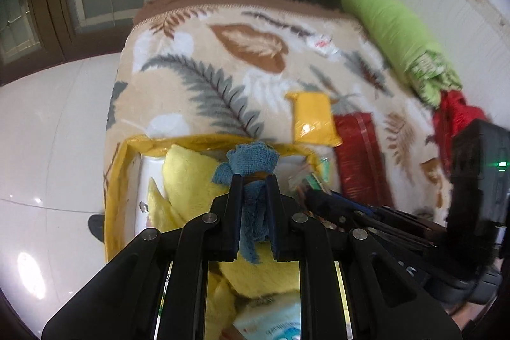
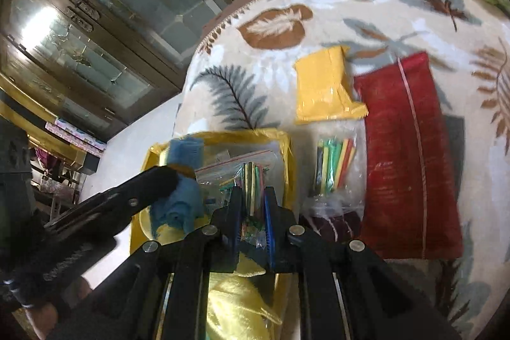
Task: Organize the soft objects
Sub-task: 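Lower blue cloth and pencil bag into the clear bag, opening both tools, then grasp red pouch with left tool while right tool grasps blue-black pencil case, then place red pouch and pencil case into the clear bag and release both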
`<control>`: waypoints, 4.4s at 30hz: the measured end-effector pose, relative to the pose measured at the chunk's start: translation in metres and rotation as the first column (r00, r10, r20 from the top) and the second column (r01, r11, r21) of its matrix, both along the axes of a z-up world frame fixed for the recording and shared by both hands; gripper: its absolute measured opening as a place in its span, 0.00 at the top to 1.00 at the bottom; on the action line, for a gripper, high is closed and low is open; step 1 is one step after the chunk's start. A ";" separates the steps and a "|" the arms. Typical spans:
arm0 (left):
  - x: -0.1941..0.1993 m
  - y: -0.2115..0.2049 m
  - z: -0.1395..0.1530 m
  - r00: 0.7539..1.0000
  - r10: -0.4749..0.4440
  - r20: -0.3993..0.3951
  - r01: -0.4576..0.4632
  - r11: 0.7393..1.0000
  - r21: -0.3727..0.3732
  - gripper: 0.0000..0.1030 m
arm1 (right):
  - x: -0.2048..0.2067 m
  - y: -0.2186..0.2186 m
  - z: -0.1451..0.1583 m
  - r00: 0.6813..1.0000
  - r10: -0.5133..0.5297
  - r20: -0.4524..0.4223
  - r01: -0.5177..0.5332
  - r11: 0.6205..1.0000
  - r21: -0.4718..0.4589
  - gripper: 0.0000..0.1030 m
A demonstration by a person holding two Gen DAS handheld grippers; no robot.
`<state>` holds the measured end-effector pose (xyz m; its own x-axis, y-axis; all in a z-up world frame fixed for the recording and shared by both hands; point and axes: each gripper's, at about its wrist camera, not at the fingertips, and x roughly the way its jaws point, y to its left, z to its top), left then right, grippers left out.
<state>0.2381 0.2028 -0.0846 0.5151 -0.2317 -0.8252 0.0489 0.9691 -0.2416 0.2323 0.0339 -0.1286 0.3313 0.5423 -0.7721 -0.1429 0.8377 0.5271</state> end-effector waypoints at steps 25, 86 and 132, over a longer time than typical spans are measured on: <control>-0.073 -0.066 0.035 0.990 -0.057 0.130 0.087 0.966 -0.242 0.39 | -0.066 -0.151 0.010 0.986 -0.167 0.023 0.161 0.974 0.158 0.31; -0.009 -0.149 -0.015 0.982 -0.188 -0.035 0.185 0.980 -0.078 0.93 | -0.045 -0.164 -0.021 0.971 -0.230 -0.057 0.232 0.972 0.028 0.75; -0.133 -0.128 0.018 0.981 -0.179 0.068 0.190 0.956 -0.222 0.61 | -0.131 -0.197 0.027 0.969 -0.244 0.038 0.242 0.969 0.047 0.75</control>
